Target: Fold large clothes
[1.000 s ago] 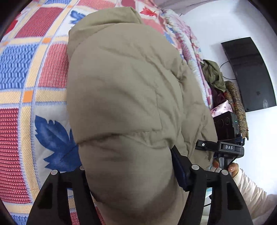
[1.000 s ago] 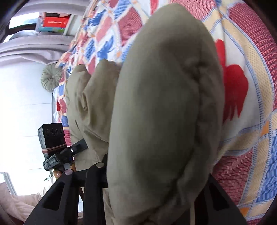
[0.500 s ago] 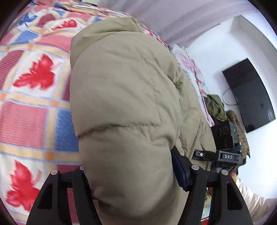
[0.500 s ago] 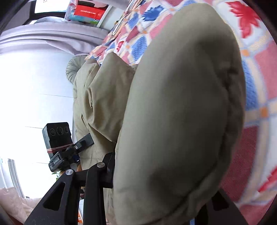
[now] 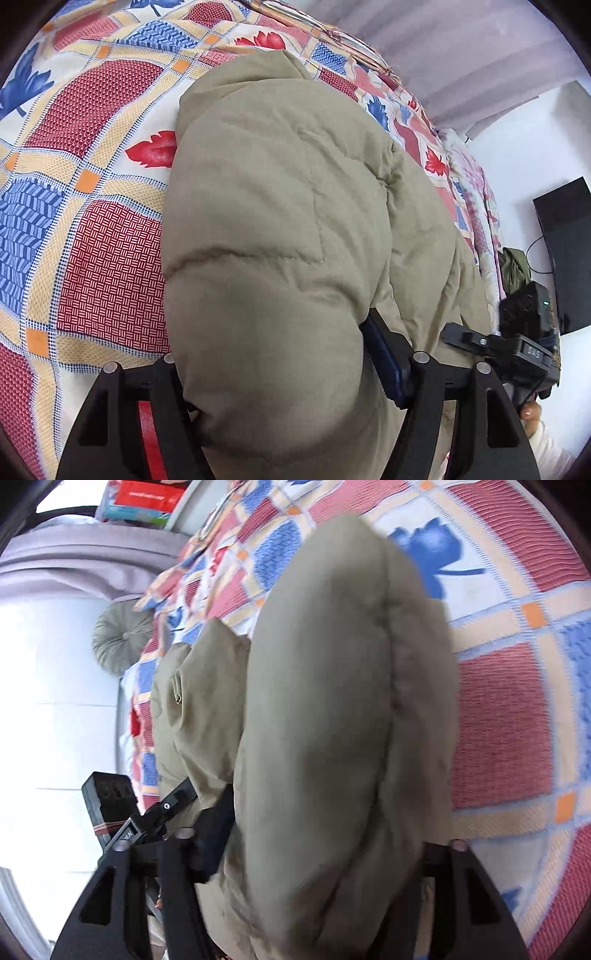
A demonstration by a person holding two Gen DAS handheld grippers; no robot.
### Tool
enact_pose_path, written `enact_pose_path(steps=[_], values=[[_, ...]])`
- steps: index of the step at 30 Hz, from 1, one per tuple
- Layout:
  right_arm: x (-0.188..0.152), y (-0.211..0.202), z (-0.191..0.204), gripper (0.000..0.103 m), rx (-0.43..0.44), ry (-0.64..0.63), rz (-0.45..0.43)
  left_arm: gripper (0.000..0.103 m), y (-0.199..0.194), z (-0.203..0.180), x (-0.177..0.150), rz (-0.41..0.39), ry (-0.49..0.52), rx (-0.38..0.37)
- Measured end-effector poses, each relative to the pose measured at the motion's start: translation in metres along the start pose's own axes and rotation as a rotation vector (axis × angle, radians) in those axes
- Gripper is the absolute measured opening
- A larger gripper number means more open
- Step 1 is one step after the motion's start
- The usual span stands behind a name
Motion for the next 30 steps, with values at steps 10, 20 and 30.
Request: enact_pose_path(steps=[10, 20, 30], values=[[-0.03, -0.074, 0.051, 0.066, -0.014, -0.148, -0.186, 0.073, -0.026, -0.008, 0.008, -0.014, 0.066, 0.124], [-0.013, 0.019, 0.029, 0.033, 0.019, 0.029, -0.061, 0.073, -0.05, -0.005, 0.05, -0.162, 0.144, 0.267], [-0.052, 0.005, 0.015, 0.007, -0.22, -0.079, -0.071, 0.073, 0.007, -0.07, 0.032, -0.155, 0.317, 0.337]])
Point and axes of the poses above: each gripper's, at about its wrist camera, not at the fingertips, and y roughly the way its jaws point, z to its left, x to its top, the point moved 2 cm from there along y, roughly the way its jaws point, and after that the axes turned 3 degrees about x, right-handed, at the moved point
